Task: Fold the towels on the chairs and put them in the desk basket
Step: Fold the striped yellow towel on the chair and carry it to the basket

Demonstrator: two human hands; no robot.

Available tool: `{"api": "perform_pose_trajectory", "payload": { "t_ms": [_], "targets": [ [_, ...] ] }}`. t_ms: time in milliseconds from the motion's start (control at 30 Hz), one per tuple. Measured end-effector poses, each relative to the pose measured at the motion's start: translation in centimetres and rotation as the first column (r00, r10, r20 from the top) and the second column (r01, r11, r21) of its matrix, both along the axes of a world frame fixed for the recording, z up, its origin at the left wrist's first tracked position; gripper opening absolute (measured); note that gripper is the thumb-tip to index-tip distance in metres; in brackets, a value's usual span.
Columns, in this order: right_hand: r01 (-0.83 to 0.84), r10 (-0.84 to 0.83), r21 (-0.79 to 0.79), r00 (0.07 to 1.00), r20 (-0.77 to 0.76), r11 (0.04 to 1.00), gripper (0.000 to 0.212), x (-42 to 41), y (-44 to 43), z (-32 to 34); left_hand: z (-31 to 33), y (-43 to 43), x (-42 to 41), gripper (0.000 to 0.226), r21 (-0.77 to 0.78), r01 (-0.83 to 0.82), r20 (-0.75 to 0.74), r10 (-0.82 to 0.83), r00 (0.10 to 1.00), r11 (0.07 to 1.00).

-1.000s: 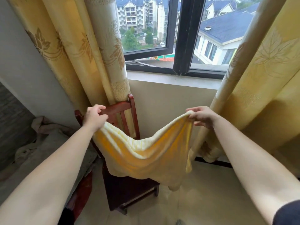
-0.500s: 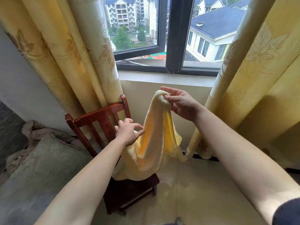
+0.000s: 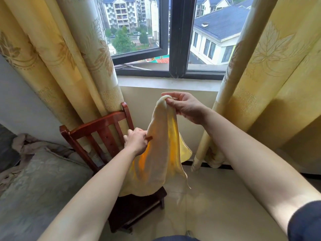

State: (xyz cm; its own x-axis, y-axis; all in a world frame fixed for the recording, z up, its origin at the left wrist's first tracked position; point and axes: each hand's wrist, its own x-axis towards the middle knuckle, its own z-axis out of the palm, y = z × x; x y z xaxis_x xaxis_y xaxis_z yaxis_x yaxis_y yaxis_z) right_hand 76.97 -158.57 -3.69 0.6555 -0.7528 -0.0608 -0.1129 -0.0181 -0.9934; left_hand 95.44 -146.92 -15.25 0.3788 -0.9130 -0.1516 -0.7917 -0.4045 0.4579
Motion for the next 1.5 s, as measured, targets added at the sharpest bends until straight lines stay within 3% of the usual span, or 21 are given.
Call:
{"api": "perform_pose_trajectory", "payload": {
  "t_ms": [33,67,100,133,200,300,400,467,533,600,633,700,767,833,933,1067,1167,1233,1267,1400,1500],
  "targets": [
    [0.059,-0.102,-0.245,0.981,-0.167,0.968,0.025,-0.2,-0.6,-0.2,0.2,0.1,0.2,0.026,-0.024,-0.024,0.015,0.024,1.0,0.999],
    [0.076,-0.25,-0.492,0.921,-0.3,0.867,0.026,-0.6,-1.4,-0.6,0.5,0.3,0.6,0.027,-0.04,-0.044,0.039,0.045,0.998,0.998],
    [0.063,-0.381,-0.635,0.844,-0.378,0.77,0.028,-1.1,-2.3,-1.1,0.8,0.4,1.3,0.027,-0.055,-0.067,0.053,0.07,0.996,0.996],
    [0.058,-0.455,-0.672,0.779,-0.432,0.738,0.03,-1.6,-2.9,-1.6,1.1,0.6,2.1,0.025,-0.089,-0.087,0.059,0.093,0.994,0.992],
    [0.12,-0.457,-0.549,0.711,-0.534,0.827,0.032,-2.5,-3.6,-2.6,1.9,0.9,3.6,0.02,-0.175,-0.095,0.06,0.107,0.992,0.98],
    [0.301,-0.33,-0.137,0.823,-0.463,0.944,0.039,-2.5,-2.4,-3.8,3.0,0.6,4.5,0.008,-0.28,-0.102,0.016,0.111,0.994,0.955],
    [0.112,-0.045,0.204,0.95,-0.31,0.972,0.074,-2.6,-1.7,-3.6,4.1,0.3,5.4,0.011,-0.317,-0.16,-0.049,0.152,0.987,0.935],
    [-0.088,0.188,0.316,0.935,-0.301,0.945,0.094,-3.0,-2.2,-3.7,4.6,0.3,6.4,0.011,-0.305,-0.149,-0.008,0.154,0.988,0.941],
    [-0.159,0.282,0.277,0.824,-0.491,0.948,0.098,-3.0,-2.6,-3.5,5.0,0.4,7.4,0.01,-0.294,-0.137,0.022,0.15,0.988,0.946],
    [-0.184,0.176,0.068,0.672,-0.719,0.981,0.089,-2.6,-2.8,-3.5,5.2,0.5,8.2,0.01,-0.288,-0.14,0.035,0.156,0.987,0.947],
    [-0.176,0.081,-0.047,0.655,-0.751,0.983,0.081,-2.5,-3.1,-3.7,5.2,0.6,8.5,0.01,-0.286,-0.146,0.04,0.164,0.986,0.947],
    [-0.094,-0.007,-0.121,0.759,-0.651,0.988,0.068,-2.7,-3.6,-4.1,5.1,0.9,9.1,0.011,-0.281,-0.179,0.032,0.196,0.98,0.943],
    [-0.021,0.024,0.012,0.88,-0.474,1.0,0.058,-2.9,-3.8,-4.3,5.0,1.3,9.7,0.012,-0.283,-0.204,0.027,0.22,0.975,0.937],
    [-0.007,0.059,0.151,0.936,-0.347,0.988,0.045,-2.6,-3.3,-4.2,5.0,1.7,10.1,0.012,-0.282,-0.209,0.04,0.23,0.972,0.936],
    [0.021,0.034,0.196,0.962,-0.271,0.98,0.026,-1.5,-2.7,-4.1,5.1,1.8,10.4,0.016,-0.255,-0.187,0.057,0.208,0.976,0.949],
    [0.277,-0.241,0.196,0.952,-0.189,0.941,0.026,-0.4,-3.4,-3.6,5.0,2.7,11.7,0.031,-0.083,-0.12,0.131,0.131,0.983,0.989],
    [0.375,-0.331,0.218,0.92,-0.212,0.901,0.016,-1.6,-4.7,-3.6,5.0,4.1,13.7,0.022,-0.006,-0.188,0.097,0.187,0.978,0.982],
    [0.491,-0.452,0.091,0.849,-0.273,0.867,0.03,-3.1,-6.5,-4.5,5.2,5.3,15.0,0.024,0.0,-0.279,0.045,0.279,0.959,0.96],
    [0.586,-0.556,0.005,0.771,-0.309,0.81,0.041,-4.1,-7.2,-4.8,5.1,6.0,15.6,0.028,0.006,-0.315,0.049,0.315,0.948,0.949],
    [0.866,-0.847,-0.128,0.425,-0.32,0.483,0.049,-8.4,-8.8,-6.0,4.3,8.3,17.7,0.044,0.031,-0.419,0.201,0.405,0.892,0.908],
    [0.8,-0.81,-0.268,0.401,-0.427,0.537,0.046,-11.1,-8.3,-6.4,3.7,9.1,18.7,0.044,0.008,-0.576,0.189,0.564,0.804,0.818]
  ]
}}
